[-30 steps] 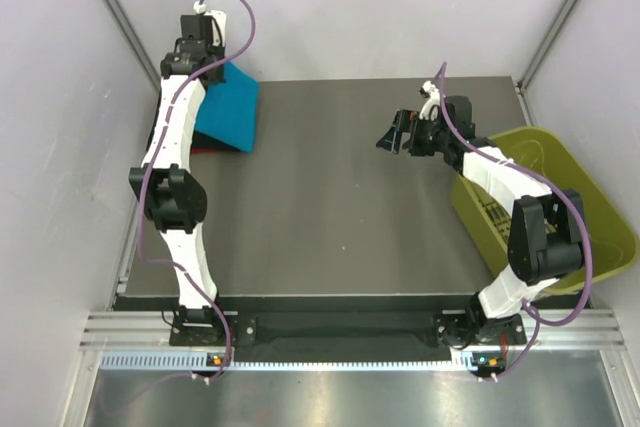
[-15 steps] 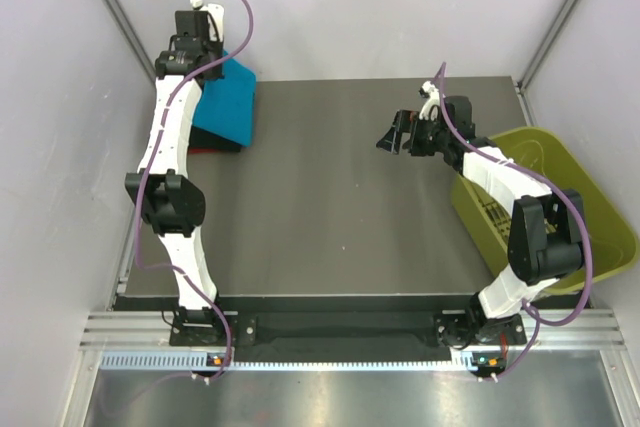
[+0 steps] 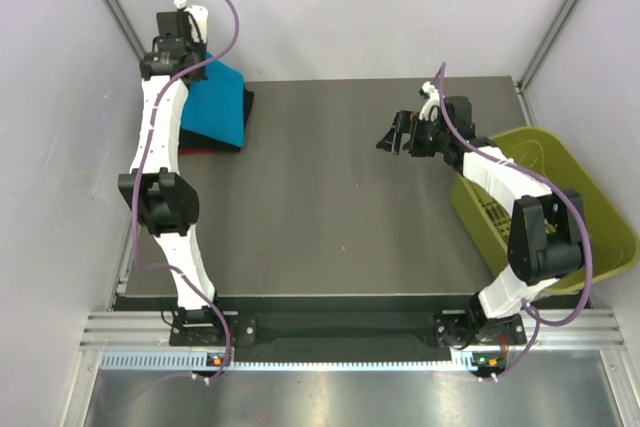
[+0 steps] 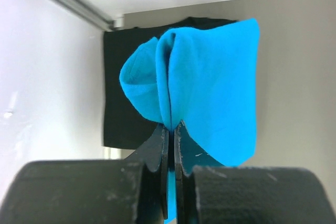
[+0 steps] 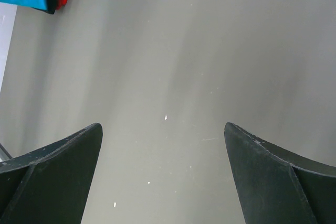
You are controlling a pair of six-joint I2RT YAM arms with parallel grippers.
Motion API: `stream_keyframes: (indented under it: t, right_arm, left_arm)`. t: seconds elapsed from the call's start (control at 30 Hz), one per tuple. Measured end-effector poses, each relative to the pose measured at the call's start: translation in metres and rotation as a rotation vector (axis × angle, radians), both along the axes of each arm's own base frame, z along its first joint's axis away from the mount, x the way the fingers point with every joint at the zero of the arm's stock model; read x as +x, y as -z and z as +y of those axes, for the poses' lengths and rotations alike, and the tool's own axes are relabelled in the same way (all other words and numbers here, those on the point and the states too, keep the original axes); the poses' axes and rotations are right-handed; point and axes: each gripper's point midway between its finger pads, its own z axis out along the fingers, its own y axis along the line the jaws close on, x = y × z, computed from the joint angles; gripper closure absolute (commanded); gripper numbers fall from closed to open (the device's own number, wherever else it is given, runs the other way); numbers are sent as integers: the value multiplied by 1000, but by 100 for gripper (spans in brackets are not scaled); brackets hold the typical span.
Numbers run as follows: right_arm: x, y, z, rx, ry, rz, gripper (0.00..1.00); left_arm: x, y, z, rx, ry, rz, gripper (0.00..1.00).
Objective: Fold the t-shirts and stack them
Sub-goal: Neatly place the folded tshirt to the corner
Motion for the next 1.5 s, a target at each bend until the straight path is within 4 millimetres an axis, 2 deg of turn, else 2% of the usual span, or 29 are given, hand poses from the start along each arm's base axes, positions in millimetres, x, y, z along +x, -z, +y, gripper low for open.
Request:
stream_keyframes:
  t: [0.1, 0.17, 0.3, 0.43, 0.47, 0.5, 0.57, 0.63, 0.77, 0.97, 1.07, 1.2, 1.33, 1.43, 1.5]
  right_arm:
    - [-1, 1, 0, -2, 0, 4, 0]
    - [-1, 1, -1, -7, -2, 3, 0]
    - [0, 3, -2, -13, 1, 5, 0]
    - [4, 7, -1, -21, 0, 8, 0]
    - [4, 9, -2, -23, 1, 13, 0]
    - [4, 12, -2, -25, 1, 18, 0]
    - [5, 16, -2, -28, 3, 28, 0]
    - [5, 19, -2, -30, 3, 34, 0]
    - [5, 20, -3, -38, 3, 34, 0]
    - [6, 19, -4, -47, 4, 32, 0]
    - [5, 19, -4, -47, 4, 37, 0]
    - [5, 19, -3, -42, 1, 38, 0]
    - [4, 19, -2, -39, -3, 40, 0]
    - [4, 19, -2, -36, -3, 42, 0]
    - [4, 18, -2, -35, -4, 42, 0]
  left_arm:
    - [6, 6, 22, 23, -22, -1, 100]
    - [16, 18, 35, 33, -35, 3, 100]
    - [38, 62, 58, 42, -58, 42, 98]
    - [51, 112, 81, 87, -104, 103, 81]
    - [53, 123, 87, 106, -118, 117, 70]
    - [56, 132, 94, 127, -136, 127, 51]
    - [58, 147, 107, 170, -184, 142, 41]
    - [61, 153, 120, 206, -248, 138, 31]
    - [65, 144, 131, 213, -344, 92, 28]
    - [60, 124, 124, 126, -382, 29, 30]
    - [57, 127, 115, 73, -368, 32, 38]
    - [58, 147, 84, -49, -250, 68, 40]
    - [44, 172, 43, -181, -130, 132, 39]
    - [31, 174, 14, -268, -68, 145, 39]
    - [24, 166, -2, -311, -35, 137, 39]
